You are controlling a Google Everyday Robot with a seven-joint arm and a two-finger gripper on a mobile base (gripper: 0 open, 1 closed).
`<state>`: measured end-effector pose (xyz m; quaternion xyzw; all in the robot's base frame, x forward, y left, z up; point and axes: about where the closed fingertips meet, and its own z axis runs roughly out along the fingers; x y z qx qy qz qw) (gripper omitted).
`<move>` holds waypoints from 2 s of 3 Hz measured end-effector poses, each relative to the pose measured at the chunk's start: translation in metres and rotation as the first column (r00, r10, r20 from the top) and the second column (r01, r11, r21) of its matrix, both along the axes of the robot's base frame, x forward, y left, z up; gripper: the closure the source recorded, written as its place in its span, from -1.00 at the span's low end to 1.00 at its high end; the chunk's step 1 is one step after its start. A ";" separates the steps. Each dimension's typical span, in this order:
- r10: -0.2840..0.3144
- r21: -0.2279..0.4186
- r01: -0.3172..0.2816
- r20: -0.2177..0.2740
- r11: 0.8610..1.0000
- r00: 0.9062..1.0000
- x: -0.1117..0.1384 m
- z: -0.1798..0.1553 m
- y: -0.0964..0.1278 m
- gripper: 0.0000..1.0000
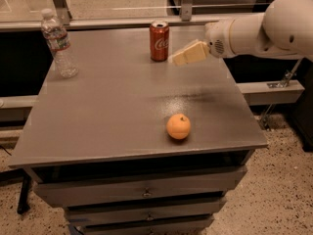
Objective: Move coke can near orange
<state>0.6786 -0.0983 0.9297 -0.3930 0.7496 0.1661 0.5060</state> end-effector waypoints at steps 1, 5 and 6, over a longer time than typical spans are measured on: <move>-0.062 0.110 0.057 0.040 0.992 0.997 0.038 -0.001 0.006 -1.00; 0.017 0.251 -0.043 0.104 0.967 0.994 0.126 -0.025 0.069 -1.00; 0.054 0.263 -0.082 0.109 0.961 0.993 0.128 -0.029 0.082 -0.65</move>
Offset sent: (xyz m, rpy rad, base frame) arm 0.1113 0.0367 -0.0087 0.2597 -0.1278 -0.0781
